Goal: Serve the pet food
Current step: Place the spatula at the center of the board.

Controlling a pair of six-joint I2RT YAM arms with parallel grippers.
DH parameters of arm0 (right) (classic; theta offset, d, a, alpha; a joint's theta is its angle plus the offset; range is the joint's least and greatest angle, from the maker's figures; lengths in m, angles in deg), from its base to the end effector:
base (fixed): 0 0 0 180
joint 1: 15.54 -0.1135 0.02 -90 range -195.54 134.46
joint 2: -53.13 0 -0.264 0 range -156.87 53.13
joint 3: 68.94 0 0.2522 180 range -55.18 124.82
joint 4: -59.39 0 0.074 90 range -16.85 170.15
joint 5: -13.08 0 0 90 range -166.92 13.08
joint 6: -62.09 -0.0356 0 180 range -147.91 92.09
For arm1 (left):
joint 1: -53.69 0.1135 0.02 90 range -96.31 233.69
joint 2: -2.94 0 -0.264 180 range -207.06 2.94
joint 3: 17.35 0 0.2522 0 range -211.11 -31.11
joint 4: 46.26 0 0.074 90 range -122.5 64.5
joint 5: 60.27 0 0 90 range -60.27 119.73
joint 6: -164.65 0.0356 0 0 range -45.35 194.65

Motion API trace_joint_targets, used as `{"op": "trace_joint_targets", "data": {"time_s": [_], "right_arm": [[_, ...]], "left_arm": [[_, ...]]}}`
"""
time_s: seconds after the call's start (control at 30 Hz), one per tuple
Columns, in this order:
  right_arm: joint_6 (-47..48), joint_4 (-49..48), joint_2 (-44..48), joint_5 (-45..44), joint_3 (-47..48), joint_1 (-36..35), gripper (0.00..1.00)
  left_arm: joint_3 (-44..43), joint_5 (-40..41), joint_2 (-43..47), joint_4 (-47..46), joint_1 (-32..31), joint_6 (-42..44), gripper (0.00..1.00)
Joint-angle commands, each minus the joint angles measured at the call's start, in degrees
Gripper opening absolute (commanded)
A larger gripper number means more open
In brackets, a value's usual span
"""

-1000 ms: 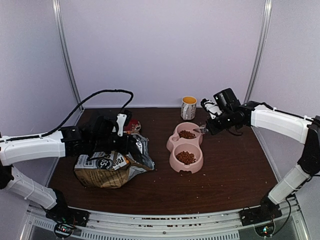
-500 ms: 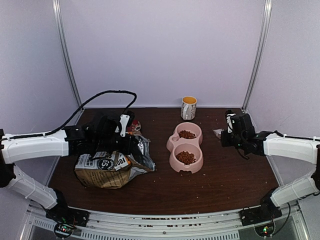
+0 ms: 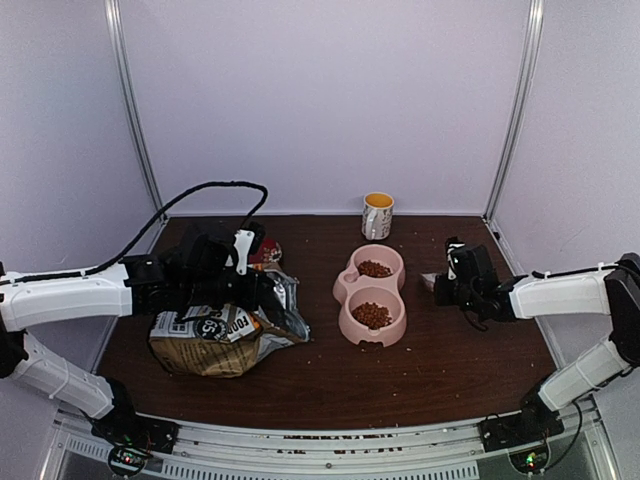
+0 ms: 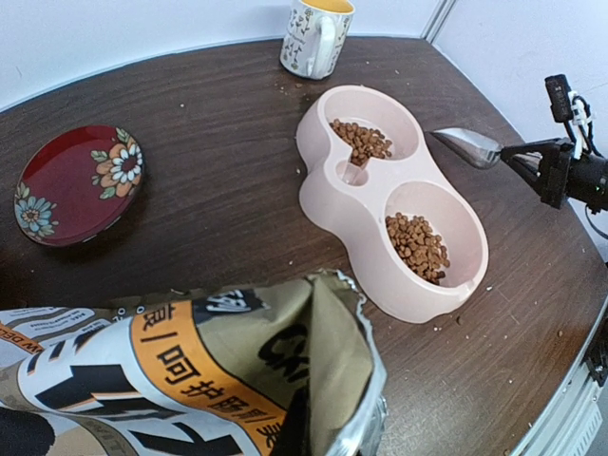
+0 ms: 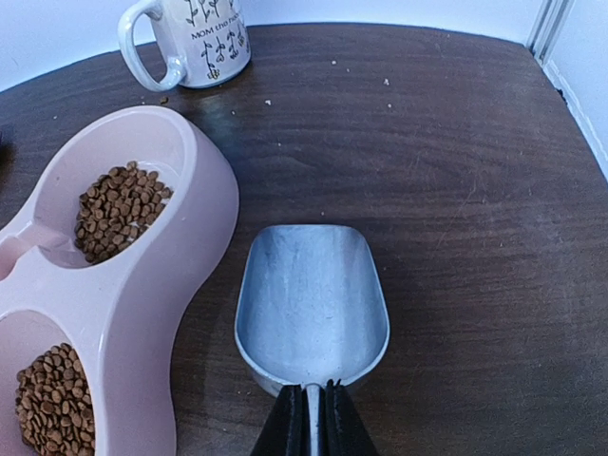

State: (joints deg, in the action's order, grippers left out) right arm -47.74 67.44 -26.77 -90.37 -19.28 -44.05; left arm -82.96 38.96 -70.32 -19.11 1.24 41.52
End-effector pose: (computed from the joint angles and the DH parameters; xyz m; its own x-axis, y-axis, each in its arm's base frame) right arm 0.2472 0.1249 0.1791 -0.6153 0.0413 -0.7872 -0.1011 0.9863 0.1307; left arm 0.1773 -0.2213 0.2705 -0.6751 -0.0069 -0.7377 0.3980 0.8385 -0.3721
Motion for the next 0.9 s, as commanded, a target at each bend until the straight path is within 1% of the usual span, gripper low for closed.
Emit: {"op": "trace_joint_targets", "data": {"time_s": [0.0,0.23,0.47,0.57,0.87], "right_arm": [[-1.0,-5.4,-0.5,1.2,-3.2,0.0,0.08],[-2.7,-7.5,-1.1,1.9,-6.1,-0.7,0.17],[-4.7,-8.7,-1.3,2.1,-8.5,-1.5,0.19],[-4.1,-8.3,-1.3,2.5,-7.8,-1.5,0.20],[-0.3,-1.5,2.6,3.0,-2.6,-1.7,0.33]], "left_arm": [[0.8,3.0,1.1,1.0,0.6,-0.3,0.00],[0.7,3.2,1.0,0.0,0.7,0.8,0.00],[0.3,3.0,0.2,-0.1,0.7,0.8,0.00],[0.5,3.3,0.6,0.1,0.7,0.7,0.00],[0.6,3.7,1.4,0.9,0.7,0.3,0.00]]}}
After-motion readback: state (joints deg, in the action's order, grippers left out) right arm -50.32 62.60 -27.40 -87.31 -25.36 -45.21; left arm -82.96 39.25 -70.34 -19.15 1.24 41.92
